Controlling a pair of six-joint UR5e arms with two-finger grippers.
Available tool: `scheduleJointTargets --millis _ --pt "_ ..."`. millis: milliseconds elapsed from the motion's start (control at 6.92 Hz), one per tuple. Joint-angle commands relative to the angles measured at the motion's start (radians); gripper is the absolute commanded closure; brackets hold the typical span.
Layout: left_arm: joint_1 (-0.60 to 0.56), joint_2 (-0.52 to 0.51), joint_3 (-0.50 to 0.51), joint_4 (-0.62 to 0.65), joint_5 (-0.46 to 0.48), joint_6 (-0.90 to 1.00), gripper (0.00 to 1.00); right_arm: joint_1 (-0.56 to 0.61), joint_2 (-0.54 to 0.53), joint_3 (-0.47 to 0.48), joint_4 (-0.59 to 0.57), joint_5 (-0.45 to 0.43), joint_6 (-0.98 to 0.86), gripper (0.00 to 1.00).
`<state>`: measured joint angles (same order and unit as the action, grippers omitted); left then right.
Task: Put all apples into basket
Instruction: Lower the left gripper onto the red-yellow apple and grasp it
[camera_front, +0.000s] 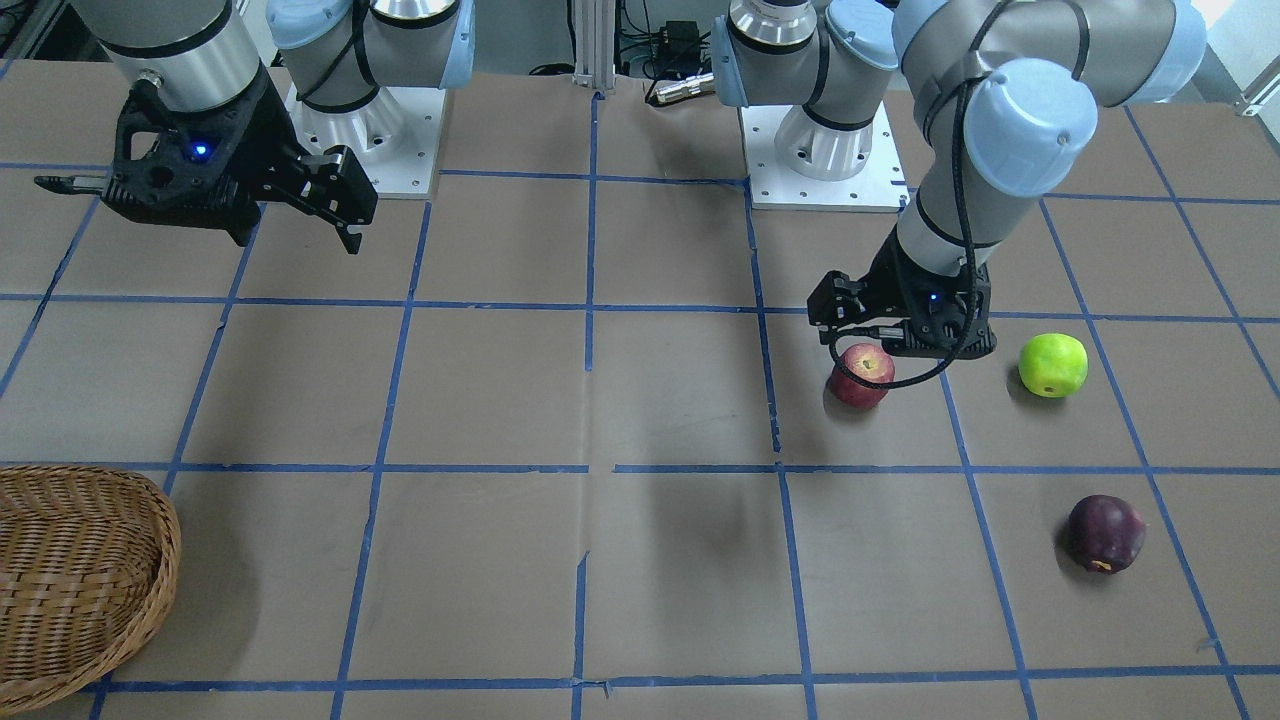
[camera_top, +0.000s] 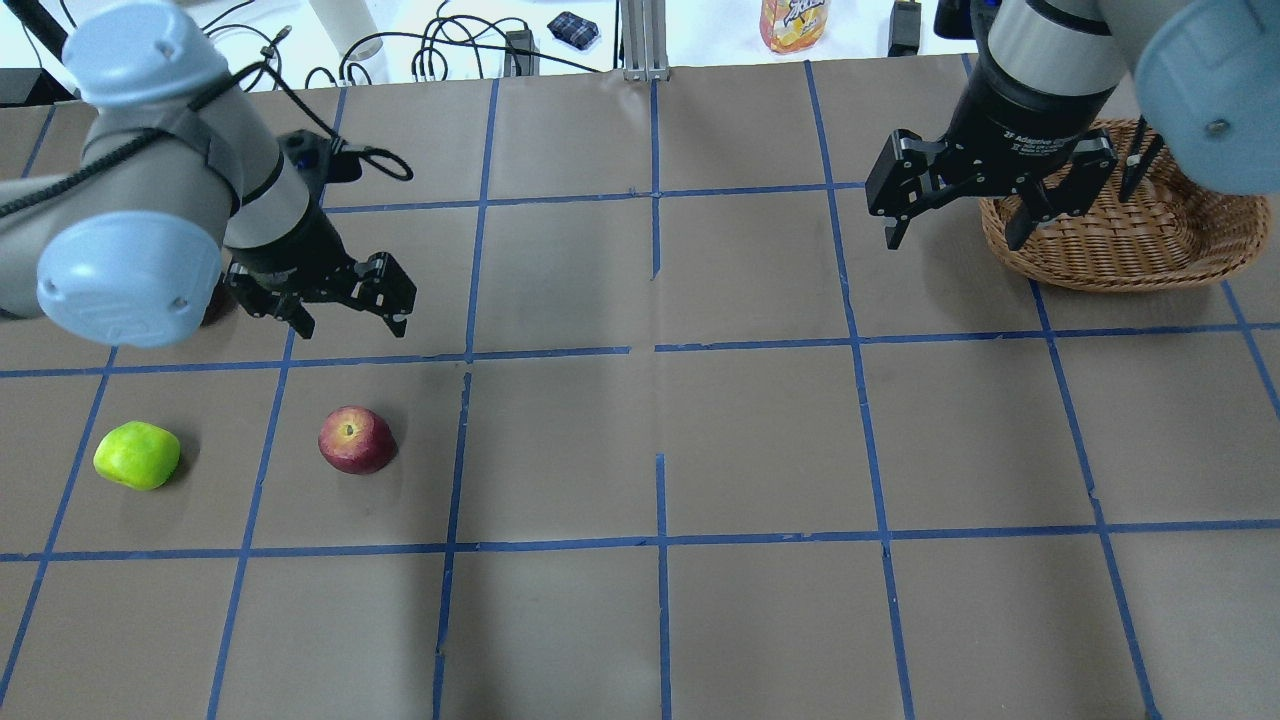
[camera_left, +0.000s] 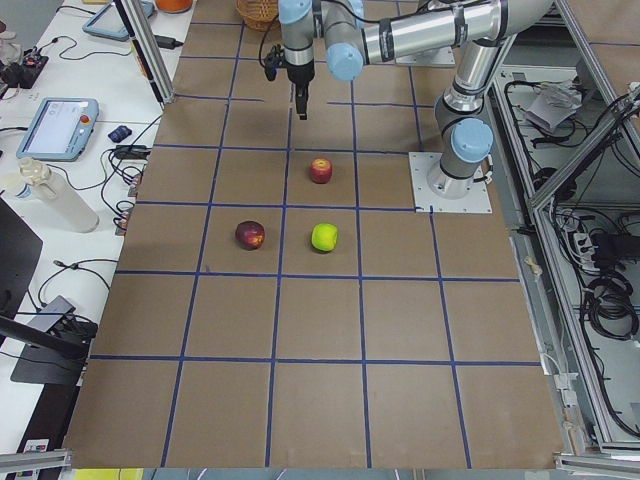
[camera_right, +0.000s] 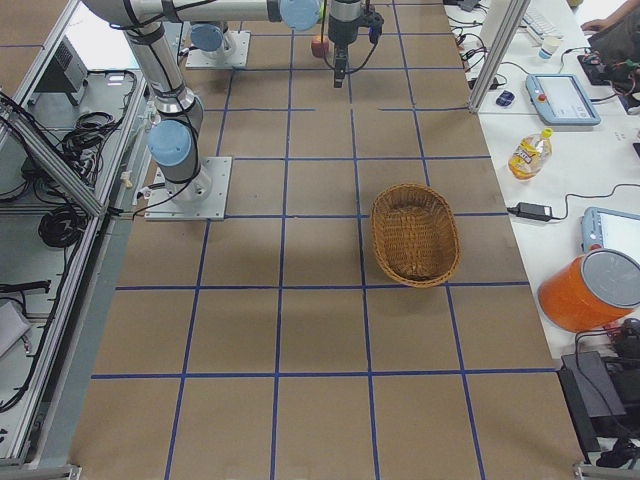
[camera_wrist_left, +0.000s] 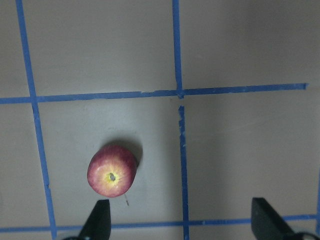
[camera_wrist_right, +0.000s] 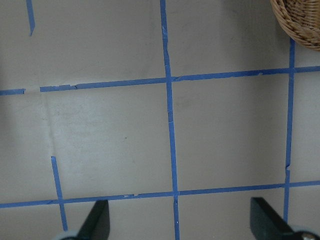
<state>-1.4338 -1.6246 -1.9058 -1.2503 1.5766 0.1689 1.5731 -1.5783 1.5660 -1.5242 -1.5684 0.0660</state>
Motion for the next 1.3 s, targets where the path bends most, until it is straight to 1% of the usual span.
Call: scheduleJointTargets --millis 0,145,289,723,867,1012,1156 --pt "0.096 -0.006 -0.242 0.231 0.005 0.086 0.0 -0.001 0.0 0.0 -0.001 -0.001 0.0 0.0" --pt "0.098 -0.011 -0.301 0.332 0.032 0.096 0.0 -0.001 0.0 0.0 -0.001 0.001 0.002 0.0" --pt "0.101 -0.038 -0.314 0.377 0.061 0.097 0.0 0.001 -0.002 0.0 -0.001 0.001 0.002 0.0" --pt "0.104 -0.098 -0.329 0.41 0.053 0.093 0.0 -0.001 0.0 0.0 0.003 -0.002 -0.002 0.0" --pt "0.104 -0.112 -0.328 0.442 0.052 0.093 0.0 -0.001 0.0 0.0 0.007 -0.004 -0.008 0.0" --pt "0.104 -0.121 -0.329 0.503 0.056 0.09 0.37 -0.001 0.001 0.0 0.009 -0.004 -0.011 0.0" --pt "0.099 -0.121 -0.328 0.529 0.056 0.077 0.77 0.001 0.0 0.002 0.009 -0.002 -0.011 0.0"
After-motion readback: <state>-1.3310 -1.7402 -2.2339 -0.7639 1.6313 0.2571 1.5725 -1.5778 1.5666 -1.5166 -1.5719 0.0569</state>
